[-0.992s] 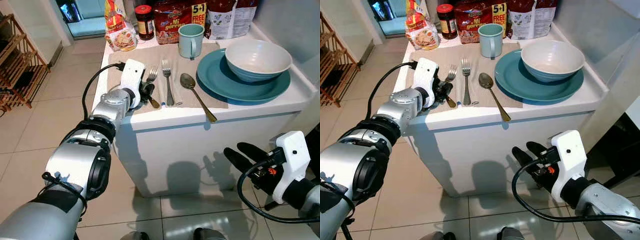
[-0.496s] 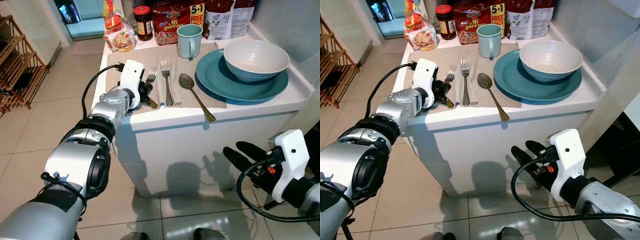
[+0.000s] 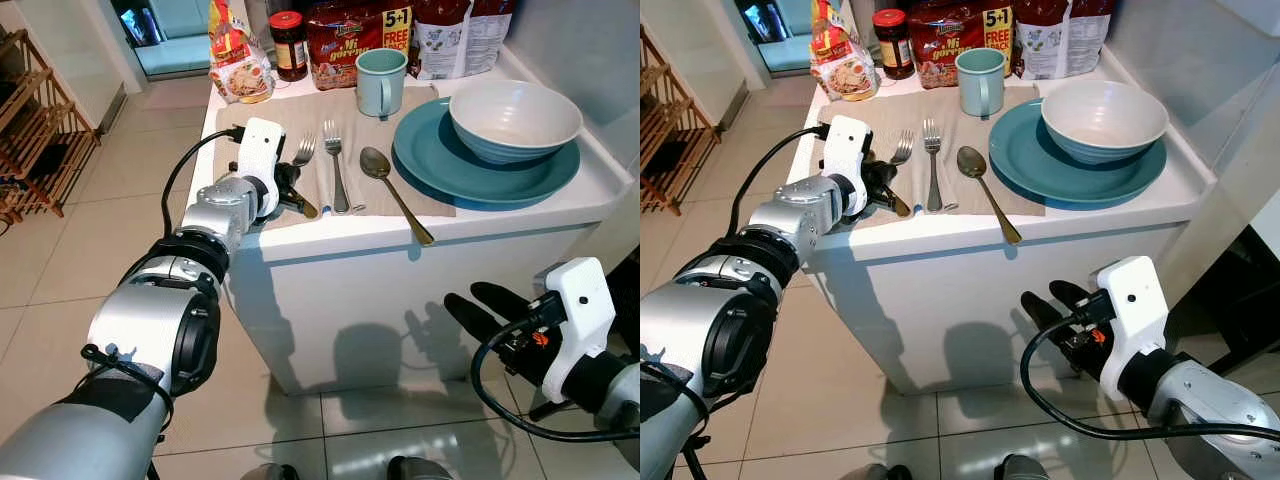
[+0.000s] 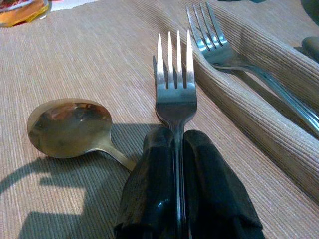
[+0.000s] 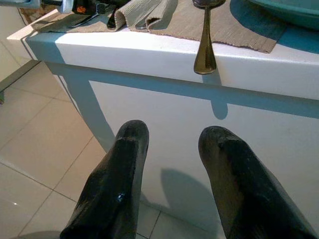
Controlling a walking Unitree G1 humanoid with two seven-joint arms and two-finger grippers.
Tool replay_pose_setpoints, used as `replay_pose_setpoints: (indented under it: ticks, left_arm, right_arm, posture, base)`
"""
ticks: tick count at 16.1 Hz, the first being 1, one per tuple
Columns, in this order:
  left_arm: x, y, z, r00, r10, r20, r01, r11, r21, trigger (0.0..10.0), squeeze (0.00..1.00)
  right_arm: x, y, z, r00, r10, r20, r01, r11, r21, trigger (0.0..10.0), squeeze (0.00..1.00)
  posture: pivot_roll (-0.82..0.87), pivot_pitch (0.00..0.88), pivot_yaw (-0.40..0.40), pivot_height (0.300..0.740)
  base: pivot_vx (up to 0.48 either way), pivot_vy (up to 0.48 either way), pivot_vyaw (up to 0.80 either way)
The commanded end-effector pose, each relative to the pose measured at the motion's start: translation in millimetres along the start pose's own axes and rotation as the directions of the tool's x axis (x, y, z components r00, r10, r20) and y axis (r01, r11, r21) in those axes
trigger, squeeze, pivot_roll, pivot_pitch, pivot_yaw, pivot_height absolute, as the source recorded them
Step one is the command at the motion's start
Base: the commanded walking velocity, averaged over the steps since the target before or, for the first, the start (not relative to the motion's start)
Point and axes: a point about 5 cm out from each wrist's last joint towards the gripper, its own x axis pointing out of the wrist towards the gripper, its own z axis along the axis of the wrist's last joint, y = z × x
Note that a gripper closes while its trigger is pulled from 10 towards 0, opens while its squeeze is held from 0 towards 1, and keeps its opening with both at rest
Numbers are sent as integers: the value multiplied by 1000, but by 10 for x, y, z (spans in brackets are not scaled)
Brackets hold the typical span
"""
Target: Setting the table
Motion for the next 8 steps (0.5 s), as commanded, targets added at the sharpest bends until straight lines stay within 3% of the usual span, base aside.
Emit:
replay_pose_setpoints:
  ticks: [1,8]
  left_arm:
    - [-2,-3,-61,999,-7,-40,8,1000,29,0,0]
    - [-10,33,231,995,-9,96,18,996,-90,0,0]
  right_arm:
    - [-3,7,-15,1000,5,-13,-5,1000,-1,10000,0]
    - [24,-20,31,999,-25,34,25,1000,4,10000,0]
  posture:
    - [-315,86,129,740]
    - [-304,75,135,740]
  base:
    - [0,0,0]
    - [0,0,0]
